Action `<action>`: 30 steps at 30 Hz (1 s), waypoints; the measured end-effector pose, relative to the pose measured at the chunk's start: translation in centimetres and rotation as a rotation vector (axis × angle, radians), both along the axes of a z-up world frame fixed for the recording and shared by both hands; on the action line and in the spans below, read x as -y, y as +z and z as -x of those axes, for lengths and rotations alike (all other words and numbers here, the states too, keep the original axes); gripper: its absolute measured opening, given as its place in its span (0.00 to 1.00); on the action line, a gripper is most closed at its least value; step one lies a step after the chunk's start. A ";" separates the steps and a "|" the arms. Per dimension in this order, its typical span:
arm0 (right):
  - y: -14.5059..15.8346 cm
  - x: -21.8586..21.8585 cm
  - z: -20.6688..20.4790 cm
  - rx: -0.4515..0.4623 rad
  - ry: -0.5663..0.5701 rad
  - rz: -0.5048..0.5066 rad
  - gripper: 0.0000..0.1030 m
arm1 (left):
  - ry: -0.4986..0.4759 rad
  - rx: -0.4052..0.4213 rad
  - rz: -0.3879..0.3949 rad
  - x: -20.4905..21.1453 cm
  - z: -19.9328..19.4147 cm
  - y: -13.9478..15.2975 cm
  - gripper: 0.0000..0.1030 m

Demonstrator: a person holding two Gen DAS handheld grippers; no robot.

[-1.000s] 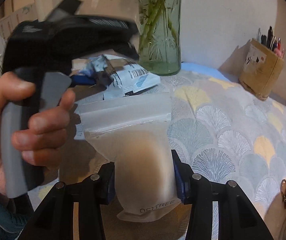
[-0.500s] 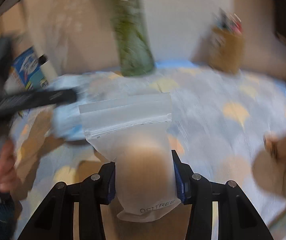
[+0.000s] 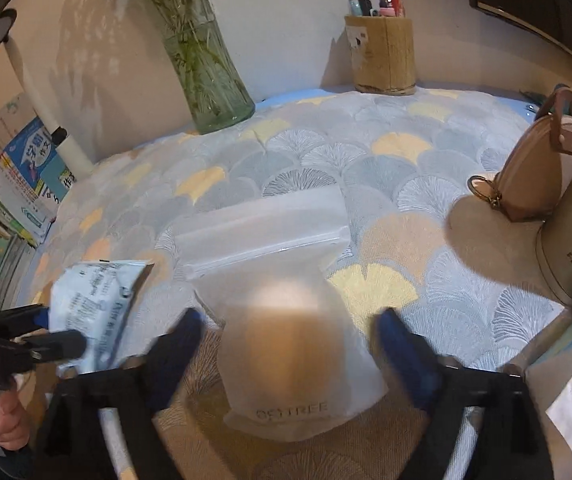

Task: Organize soft objects
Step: 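Grasp white printed pouch with left tool while right grasps white zip bag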

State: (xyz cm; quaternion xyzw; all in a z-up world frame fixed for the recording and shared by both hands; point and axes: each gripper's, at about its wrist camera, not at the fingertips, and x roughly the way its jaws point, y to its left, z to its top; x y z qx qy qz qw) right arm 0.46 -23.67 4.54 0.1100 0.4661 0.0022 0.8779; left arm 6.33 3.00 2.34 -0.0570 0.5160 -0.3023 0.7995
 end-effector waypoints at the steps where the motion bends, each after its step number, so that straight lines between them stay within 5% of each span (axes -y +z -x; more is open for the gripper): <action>1: -0.2 0.0 -0.4 -0.005 -0.001 -0.002 0.91 | 0.022 0.006 -0.019 -0.5 0.1 0.1 0.73; 7: -0.3 0.0 -0.3 -0.001 0.008 -0.025 0.95 | 0.032 0.031 -0.033 -0.9 2.1 1.5 0.73; 14: -0.1 0.1 -0.3 0.011 0.005 -0.028 0.94 | 0.098 0.129 -0.210 2.7 3.0 1.0 0.81; 16: -0.1 0.0 -0.6 0.002 0.001 0.001 0.85 | 0.112 0.120 -0.224 2.9 3.2 0.3 0.77; 18: -0.1 -0.4 -0.7 -0.004 0.004 0.036 0.74 | 0.137 0.140 -0.292 3.1 3.6 -0.3 0.58; 20: 0.1 -1.0 -0.6 0.009 0.039 0.045 0.51 | 0.175 0.156 -0.298 3.0 4.3 -0.2 0.53; 26: 1.9 -3.1 1.4 0.113 0.129 0.067 0.44 | 0.171 0.180 -0.218 3.8 6.3 0.8 0.45; 30: 3.2 -2.5 3.9 0.138 0.124 -0.046 0.43 | 0.139 0.216 -0.175 4.8 8.0 2.8 0.45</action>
